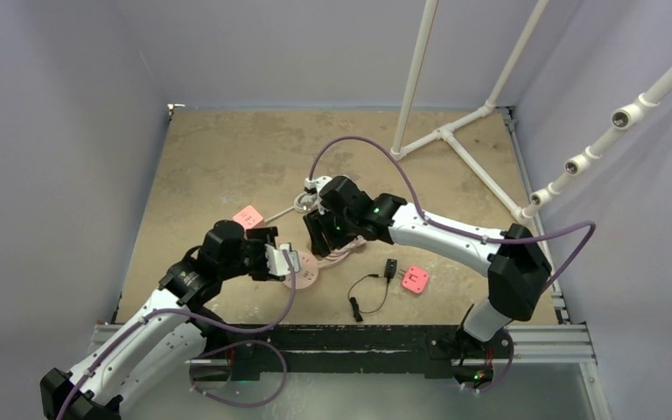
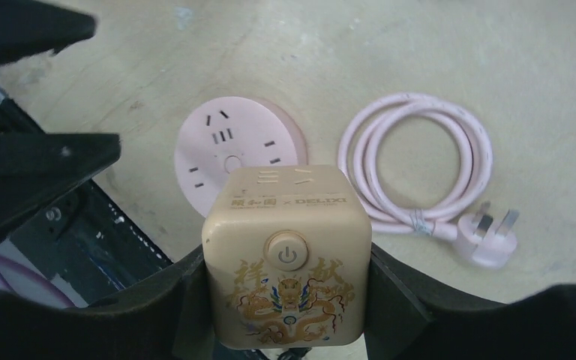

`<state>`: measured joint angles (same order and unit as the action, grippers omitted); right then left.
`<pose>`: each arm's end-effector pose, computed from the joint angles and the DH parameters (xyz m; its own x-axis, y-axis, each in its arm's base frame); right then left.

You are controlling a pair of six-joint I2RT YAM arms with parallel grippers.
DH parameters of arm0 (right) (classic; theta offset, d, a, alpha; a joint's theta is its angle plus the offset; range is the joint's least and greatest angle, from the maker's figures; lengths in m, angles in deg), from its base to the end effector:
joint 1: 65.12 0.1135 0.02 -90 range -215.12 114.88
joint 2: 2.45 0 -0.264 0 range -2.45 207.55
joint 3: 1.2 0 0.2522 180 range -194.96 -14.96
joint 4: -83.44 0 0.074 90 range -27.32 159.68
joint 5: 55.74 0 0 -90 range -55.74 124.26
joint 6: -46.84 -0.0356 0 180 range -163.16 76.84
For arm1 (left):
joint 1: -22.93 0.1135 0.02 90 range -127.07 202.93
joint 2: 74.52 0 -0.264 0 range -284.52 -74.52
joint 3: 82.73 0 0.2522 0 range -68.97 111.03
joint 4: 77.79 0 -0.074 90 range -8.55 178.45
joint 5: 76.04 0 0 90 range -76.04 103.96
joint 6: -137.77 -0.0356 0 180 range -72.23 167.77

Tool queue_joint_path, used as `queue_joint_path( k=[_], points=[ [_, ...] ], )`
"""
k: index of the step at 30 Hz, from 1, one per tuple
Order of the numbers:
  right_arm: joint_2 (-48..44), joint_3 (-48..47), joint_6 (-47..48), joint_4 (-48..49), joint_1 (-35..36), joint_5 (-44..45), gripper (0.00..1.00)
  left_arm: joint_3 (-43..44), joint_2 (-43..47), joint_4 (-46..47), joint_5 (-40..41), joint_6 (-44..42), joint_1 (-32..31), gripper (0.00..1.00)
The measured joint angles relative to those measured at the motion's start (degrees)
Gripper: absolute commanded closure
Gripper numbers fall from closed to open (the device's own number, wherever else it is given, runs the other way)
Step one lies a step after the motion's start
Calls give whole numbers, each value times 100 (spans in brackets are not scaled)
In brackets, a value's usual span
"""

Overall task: Insert the plug
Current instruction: Move the socket to the center of the board, then insert the plug into the socket.

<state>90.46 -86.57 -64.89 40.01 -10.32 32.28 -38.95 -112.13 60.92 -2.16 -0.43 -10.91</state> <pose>0.2021 0.2887 0.2589 -0.7230 -0.3830 -0.5750 -0.6045 0.7536 0.2581 0.1192 -0.0918 0.2395 0.2209 0.7141 -0.6643 0.8385 0.2087 0.5033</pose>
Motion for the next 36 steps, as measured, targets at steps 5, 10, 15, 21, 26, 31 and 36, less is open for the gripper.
queue_joint_path(
  k=[5,10,15,21,26,31,36],
  points=[
    [-17,-114,815,103,68,-323,100,-70,146,90,328,577,184,34],
    [-37,-68,1375,184,321,-402,100,-70,4,229,546,1161,310,34],
    [-181,304,1582,446,667,-424,100,-70,-24,249,621,1379,315,33],
    [-177,400,1624,592,863,-391,100,-79,103,203,638,1440,315,34],
    [-164,411,1622,678,894,-339,100,-90,142,205,640,1462,315,34],
    [-52,417,1589,785,894,-221,100,-90,125,184,739,1668,330,31],
    [-28,531,1539,879,883,-63,100,-90,122,227,756,1991,446,15]
  ],
)
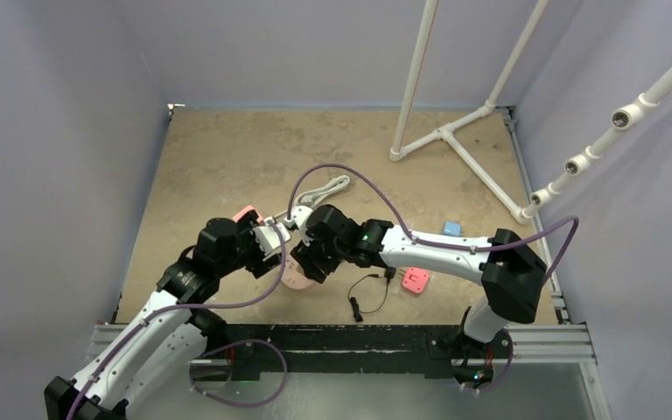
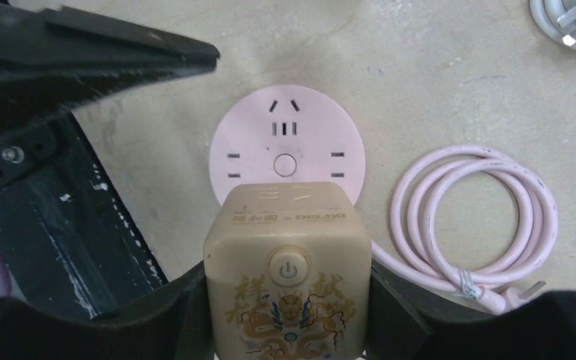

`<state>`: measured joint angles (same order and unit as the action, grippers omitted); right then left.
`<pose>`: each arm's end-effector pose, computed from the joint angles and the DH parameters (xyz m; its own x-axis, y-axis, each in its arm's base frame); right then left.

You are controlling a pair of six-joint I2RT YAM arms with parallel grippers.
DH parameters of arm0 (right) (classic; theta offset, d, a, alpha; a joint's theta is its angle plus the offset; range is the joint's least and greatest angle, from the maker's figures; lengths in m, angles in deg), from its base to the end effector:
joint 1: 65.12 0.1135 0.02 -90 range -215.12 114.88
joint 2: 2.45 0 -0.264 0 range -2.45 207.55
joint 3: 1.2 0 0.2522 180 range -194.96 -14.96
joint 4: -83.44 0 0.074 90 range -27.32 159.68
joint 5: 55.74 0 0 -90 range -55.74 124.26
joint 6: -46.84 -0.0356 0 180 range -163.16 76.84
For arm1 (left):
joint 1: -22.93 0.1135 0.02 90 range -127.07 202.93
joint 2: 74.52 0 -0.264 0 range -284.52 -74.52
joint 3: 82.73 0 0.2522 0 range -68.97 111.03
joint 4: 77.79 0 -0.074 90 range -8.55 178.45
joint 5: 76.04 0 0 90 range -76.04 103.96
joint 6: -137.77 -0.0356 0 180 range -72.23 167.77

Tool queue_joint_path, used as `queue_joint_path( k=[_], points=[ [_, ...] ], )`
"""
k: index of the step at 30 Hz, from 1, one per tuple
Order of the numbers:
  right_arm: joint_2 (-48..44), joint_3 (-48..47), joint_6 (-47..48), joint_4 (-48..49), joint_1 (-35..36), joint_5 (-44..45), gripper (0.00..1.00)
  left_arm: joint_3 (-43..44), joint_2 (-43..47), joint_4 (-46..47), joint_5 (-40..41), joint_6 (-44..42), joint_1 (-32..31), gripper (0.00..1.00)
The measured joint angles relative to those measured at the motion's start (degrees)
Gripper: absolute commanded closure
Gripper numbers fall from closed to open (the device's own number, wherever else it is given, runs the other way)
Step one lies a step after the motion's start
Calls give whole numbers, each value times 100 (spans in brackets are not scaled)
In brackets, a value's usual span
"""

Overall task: Insert the plug
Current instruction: Insert the plug into the socket.

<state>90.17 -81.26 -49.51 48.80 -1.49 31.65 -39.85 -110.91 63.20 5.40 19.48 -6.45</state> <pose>0.1552 0.3167 0.2420 -0.4244 -0.6073 -0.6716 -0.8671 0.4861 0.1084 0.1282 -0.0783 0.2399 -0.1307 0.6114 -0.7804 0.7455 0.5795 0.3292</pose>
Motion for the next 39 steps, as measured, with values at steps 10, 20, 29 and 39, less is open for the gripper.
queue_joint_path(
  k=[10,20,29,39],
  points=[
    [-52,376,59,15,96,17,100,229,-402,555,599,911,619,4],
    [-466,396,116,118,133,66,100,1523,-1928,577,-304,1473,2629,5],
    [-295,87,337,-15,136,216,100,2013,-2297,173,-1521,1075,3412,8],
    [22,31,498,-192,136,293,100,1375,-2177,350,-1858,883,3414,8]
  ],
)
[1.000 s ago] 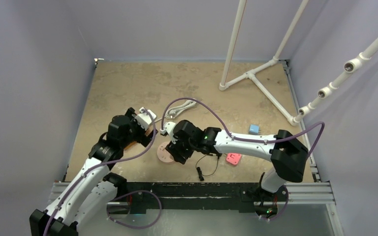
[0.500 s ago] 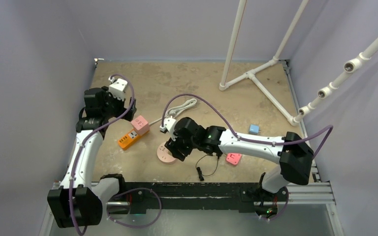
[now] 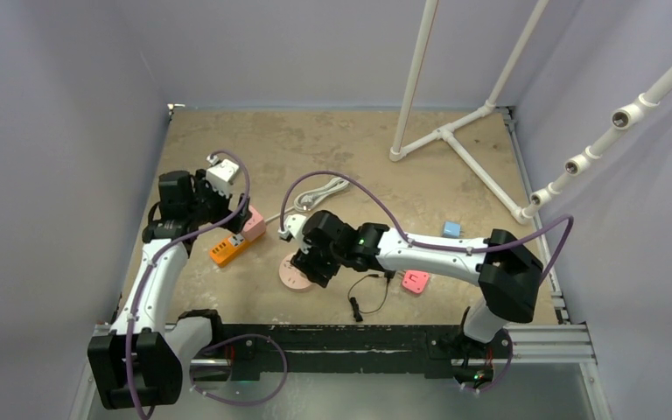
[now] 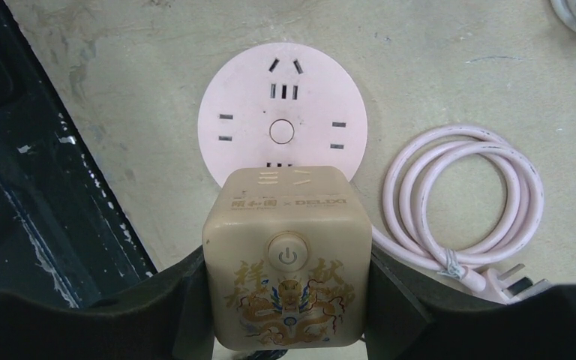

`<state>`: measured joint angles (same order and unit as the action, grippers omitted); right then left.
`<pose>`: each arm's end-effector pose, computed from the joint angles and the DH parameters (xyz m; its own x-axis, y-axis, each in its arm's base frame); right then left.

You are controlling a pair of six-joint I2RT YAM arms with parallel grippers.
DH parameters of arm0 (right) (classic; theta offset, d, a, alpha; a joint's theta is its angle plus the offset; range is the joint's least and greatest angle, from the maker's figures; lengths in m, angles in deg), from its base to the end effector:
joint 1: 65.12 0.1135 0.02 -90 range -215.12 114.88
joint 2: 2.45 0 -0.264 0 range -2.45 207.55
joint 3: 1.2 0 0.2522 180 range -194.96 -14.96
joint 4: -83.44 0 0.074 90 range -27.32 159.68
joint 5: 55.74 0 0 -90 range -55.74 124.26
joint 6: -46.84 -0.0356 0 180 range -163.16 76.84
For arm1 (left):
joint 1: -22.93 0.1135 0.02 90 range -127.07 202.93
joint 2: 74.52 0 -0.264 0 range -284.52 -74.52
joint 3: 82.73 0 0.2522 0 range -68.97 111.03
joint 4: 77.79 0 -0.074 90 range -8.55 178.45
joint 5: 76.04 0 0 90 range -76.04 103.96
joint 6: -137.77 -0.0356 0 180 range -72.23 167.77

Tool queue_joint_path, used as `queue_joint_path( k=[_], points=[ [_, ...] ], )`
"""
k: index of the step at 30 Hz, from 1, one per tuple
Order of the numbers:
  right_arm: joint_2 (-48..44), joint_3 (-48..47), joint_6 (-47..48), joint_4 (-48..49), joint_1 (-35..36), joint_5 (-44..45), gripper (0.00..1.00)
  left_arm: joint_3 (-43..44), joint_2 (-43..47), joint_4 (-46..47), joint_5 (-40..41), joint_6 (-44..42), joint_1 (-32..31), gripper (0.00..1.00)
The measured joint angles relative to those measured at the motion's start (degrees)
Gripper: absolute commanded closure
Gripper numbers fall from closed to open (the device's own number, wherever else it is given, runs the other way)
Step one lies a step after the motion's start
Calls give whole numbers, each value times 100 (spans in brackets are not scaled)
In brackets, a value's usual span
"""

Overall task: Insert the plug
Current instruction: Insert the plug into the socket.

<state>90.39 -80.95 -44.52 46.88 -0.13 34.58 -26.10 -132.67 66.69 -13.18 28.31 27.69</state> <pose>0.1480 0.3168 0.2365 -0.3436 -0.6803 -0.6474 -0.8968 0.4423 0.0111 0.2178 0.0018 0.2674 -0.4697 0.2584 -0.8442 0.4725 0.8813 0.0068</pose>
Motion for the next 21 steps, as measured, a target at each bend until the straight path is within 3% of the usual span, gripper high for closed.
queue_joint_path(
  k=[21],
  points=[
    [166,-74,142,17,175,-28,100,-422,46,415,-15,-269,0,13]
  ],
)
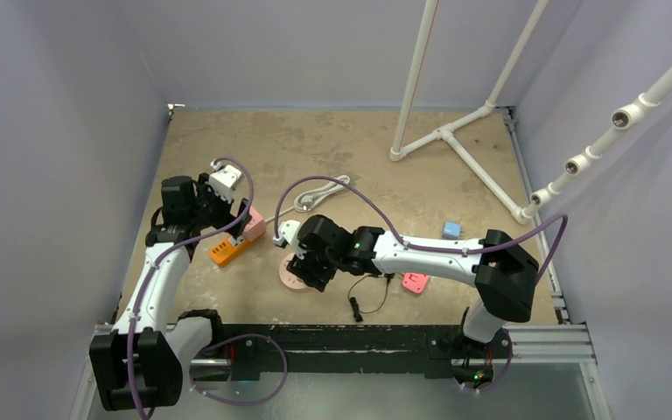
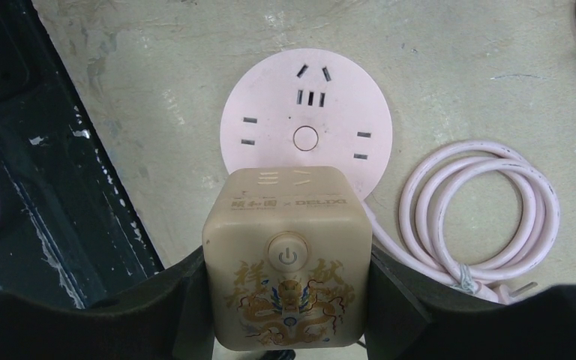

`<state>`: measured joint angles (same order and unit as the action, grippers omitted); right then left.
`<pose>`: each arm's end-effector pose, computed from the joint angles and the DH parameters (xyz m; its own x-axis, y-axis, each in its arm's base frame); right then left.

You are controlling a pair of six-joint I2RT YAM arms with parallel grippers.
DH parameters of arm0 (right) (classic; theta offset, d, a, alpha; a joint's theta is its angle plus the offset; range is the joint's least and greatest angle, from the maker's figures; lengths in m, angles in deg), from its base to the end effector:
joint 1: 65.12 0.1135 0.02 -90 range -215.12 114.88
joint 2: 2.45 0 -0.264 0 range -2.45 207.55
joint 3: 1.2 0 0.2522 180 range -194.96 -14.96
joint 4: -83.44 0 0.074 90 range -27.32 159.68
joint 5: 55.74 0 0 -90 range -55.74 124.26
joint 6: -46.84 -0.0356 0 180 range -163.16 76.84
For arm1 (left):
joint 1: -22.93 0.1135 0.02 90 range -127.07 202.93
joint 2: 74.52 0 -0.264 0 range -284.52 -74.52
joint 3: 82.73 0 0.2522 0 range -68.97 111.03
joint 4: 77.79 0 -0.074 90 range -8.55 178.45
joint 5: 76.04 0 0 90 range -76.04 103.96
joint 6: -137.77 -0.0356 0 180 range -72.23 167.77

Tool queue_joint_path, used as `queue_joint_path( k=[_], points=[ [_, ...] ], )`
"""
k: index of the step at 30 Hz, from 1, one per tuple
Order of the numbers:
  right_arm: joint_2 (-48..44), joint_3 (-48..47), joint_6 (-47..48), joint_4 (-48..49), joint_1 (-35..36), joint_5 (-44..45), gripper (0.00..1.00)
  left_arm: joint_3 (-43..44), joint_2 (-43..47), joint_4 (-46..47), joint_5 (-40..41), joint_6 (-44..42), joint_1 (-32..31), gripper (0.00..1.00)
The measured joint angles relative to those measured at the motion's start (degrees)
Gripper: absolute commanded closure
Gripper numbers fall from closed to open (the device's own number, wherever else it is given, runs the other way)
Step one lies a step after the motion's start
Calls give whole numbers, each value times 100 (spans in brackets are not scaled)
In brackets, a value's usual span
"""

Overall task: Insert the plug
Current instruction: Insert the plug into the socket.

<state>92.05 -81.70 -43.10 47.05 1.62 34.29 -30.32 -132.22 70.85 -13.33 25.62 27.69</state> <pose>0.1403 0.3264 0.2312 -0.3033 -0.7082 -0.6376 -0.9189 0.3945 -0.0011 0.2154 0.0016 0.2503 -0.4406 0.2995 -0.8463 0.4955 0.8672 0.0490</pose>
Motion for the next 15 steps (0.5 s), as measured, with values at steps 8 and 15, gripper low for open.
queue_joint_path(
  k=[8,15],
  points=[
    [83,-11,66,81,0,4,100,0,0,-4,-2,-109,0,20],
    [166,-11,83,122,0,2,100,0,0,-7,-2,-201,0,22]
  ],
)
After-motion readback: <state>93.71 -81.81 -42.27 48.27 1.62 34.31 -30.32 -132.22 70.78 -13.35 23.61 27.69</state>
